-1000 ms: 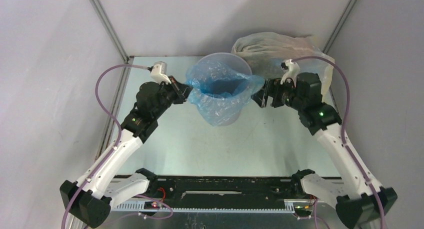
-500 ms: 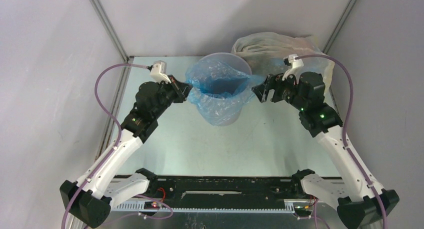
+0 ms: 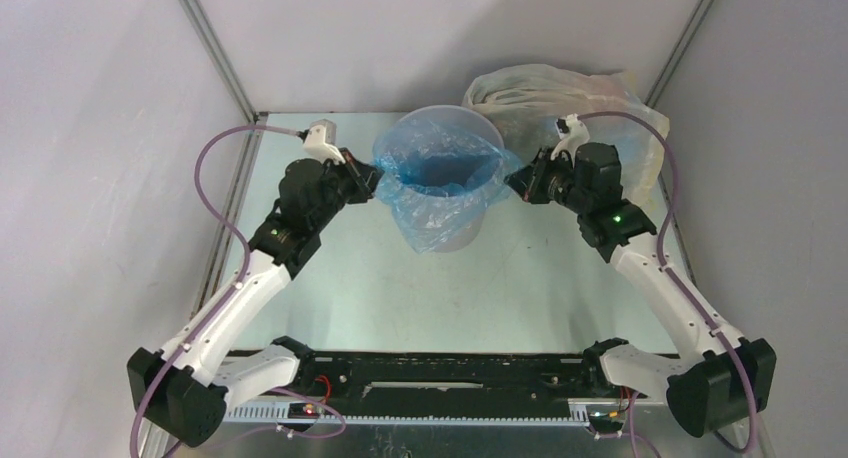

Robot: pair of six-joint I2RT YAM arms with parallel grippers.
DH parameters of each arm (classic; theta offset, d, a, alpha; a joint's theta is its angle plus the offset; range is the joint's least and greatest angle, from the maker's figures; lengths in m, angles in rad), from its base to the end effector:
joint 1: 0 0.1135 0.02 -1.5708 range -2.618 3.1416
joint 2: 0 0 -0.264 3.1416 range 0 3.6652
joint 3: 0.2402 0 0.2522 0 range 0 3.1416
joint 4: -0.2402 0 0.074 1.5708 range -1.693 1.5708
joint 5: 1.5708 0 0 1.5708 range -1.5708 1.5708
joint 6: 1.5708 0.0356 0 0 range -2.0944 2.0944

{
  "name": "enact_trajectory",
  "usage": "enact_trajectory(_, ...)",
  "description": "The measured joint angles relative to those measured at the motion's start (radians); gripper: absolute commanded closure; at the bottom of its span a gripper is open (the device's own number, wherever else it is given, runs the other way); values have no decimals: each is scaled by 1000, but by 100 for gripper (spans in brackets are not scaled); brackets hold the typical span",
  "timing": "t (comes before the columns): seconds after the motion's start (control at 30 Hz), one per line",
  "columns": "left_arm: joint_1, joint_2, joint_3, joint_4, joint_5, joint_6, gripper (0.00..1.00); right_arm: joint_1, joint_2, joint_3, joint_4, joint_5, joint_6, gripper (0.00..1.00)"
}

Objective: Put the trash bags into the trash bin

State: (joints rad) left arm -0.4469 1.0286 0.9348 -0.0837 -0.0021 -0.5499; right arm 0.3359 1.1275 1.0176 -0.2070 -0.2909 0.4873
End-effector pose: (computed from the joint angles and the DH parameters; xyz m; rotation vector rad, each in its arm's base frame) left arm 0.2175 -0.1042 0.3571 -0.0945 1.8024 -0.7201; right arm 0.2417 0.0952 0.3511 -0.0589 1.9606 0.8272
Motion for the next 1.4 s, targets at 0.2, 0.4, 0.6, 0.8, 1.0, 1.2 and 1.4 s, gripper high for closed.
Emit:
enact_trajectory(0.2, 26, 37, 0, 0, -15, 0, 100, -5, 34, -55, 21, 12, 29, 100)
enact_trajectory(0.4, 64, 73, 5, 1, -14, 0, 100, -6, 77, -74, 30, 34, 26, 70)
enact_trajectory(0.6, 81, 116, 21, 16, 49, 13, 98, -3, -18, -101, 23, 105, -50, 43)
enact_trajectory(0.8, 81, 116, 21, 37, 85, 27, 98, -4, -146, -49, 35, 84, -154, 34)
enact_trajectory(1.0, 83, 116, 21, 60, 104, 37, 98, -3, -23, 186, -4, -39, -218, 37)
enact_trajectory(1.2, 83, 116, 21, 64, 117, 53, 98, 17, 221, 497, -117, -137, -262, 42)
enact_trajectory(1.4, 83, 104, 10, 80, 130, 54, 98, 78, 447, 735, -313, -174, -297, 43)
